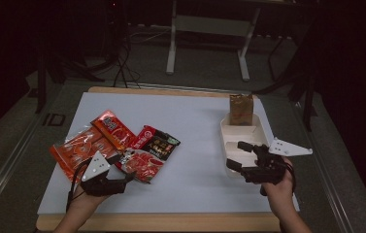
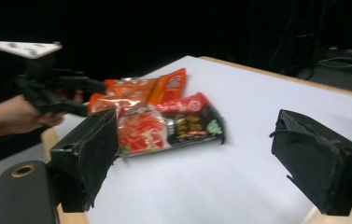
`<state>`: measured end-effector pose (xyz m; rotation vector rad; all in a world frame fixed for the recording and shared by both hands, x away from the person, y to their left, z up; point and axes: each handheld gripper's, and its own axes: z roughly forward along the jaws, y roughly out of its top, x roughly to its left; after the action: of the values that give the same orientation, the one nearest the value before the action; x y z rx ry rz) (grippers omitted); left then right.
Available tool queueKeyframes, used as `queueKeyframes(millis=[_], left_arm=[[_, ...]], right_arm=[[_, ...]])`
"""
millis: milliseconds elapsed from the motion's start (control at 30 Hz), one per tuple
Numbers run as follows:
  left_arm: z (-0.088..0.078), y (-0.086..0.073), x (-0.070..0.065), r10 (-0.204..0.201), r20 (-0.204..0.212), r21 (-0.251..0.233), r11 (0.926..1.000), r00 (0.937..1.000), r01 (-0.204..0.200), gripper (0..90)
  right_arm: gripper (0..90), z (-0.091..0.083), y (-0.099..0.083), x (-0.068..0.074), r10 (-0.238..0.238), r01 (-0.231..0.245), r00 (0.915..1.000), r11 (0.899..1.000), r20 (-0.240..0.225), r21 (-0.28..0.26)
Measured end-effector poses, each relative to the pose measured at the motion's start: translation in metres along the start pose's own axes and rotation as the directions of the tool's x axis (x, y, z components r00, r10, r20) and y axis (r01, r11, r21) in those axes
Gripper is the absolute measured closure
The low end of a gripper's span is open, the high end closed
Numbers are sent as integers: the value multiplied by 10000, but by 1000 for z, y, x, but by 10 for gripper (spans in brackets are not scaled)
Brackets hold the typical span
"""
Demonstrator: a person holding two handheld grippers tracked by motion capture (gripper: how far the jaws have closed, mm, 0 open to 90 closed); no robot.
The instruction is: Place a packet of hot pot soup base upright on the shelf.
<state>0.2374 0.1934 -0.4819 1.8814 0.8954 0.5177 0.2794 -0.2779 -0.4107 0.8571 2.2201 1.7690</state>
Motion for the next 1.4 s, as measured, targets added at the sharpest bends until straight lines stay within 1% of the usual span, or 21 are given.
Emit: queueKeyframes(millis=[33,67,100,133,167,300,367,500,567,633,733,800,833,867,933,1000,1033,1100,1233,1300,1400], left_arm=[[2,0,2,5,-162,28,10000,9999,-4,339],[2,0,2,5,-162,28,10000,9999,-4,365],[6,1,7,-88,-269,297,9995,9996,96,365],[8,2,8,5,-525,401,9992,9986,16,464],[9,2,8,33,-642,467,9989,9979,-3,512],[19,3,16,-128,-1168,1035,9943,9931,250,646],[25,3,21,-216,-1477,1447,9885,9888,432,715],[35,1,32,-421,-1852,1824,9803,9818,765,822],[38,0,37,-358,-1991,2039,9759,9793,771,890],[42,-1,42,-102,-2236,2328,9705,9746,636,900],[45,0,50,-51,-2437,2518,9654,9698,683,900],[50,-1,56,-72,-2358,2773,9579,9718,744,900],[52,-1,58,-123,-2374,2932,9524,9713,837,900],[55,-1,60,-104,-2319,3143,9455,9727,850,900],[60,-3,63,-24,-2330,3530,9316,9725,869,900],[64,-3,64,22,-2311,3747,9231,9729,870,900],[66,-4,64,102,-2273,3923,9162,9738,820,900],[69,-4,63,189,-2186,4085,9098,9756,739,900],[69,-3,64,104,-2029,4171,9056,9791,768,900],[69,-3,63,234,-1933,4339,8987,9809,641,900],[69,-2,62,154,-1772,4406,8953,9841,654,900]], right_arm=[[150,-1,-2,1,5,-5,10000,10000,16,7],[150,-1,-2,1,5,-5,10000,10000,16,7],[150,-3,-5,3,-89,89,9999,10000,84,-2],[150,-5,-8,5,-150,151,9999,9999,48,-13],[150,-6,-9,6,-148,148,9999,9999,57,-11],[150,-7,-9,7,-242,243,9997,9996,42,-150],[150,-7,-10,7,-242,242,9997,9995,1,-182],[150,-5,-11,8,-325,325,9995,9994,-50,-91],[150,-3,-11,9,-415,415,9991,9991,-35,-67],[150,-2,-12,9,-374,374,9993,9993,-89,-60],[150,-1,-12,9,-422,421,9990,9991,-116,-36],[150,-1,-12,9,-418,417,9990,9991,-184,-53],[150,-1,-12,9,-413,413,9990,9991,-197,-33],[150,0,-13,9,-415,415,9990,9991,-182,-9],[150,0,-13,9,-349,349,9991,9994,-250,-10],[151,0,-13,9,-340,340,9991,9994,-249,10],[150,0,-13,9,-335,335,9991,9994,-257,5],[150,0,-13,9,-280,279,9990,9996,-336,-15],[151,0,-13,8,-284,284,9990,9996,-343,-16],[151,0,-13,8,-281,281,9991,9996,-319,-4],[152,0,-14,7,-267,267,9992,9996,-286,12]])
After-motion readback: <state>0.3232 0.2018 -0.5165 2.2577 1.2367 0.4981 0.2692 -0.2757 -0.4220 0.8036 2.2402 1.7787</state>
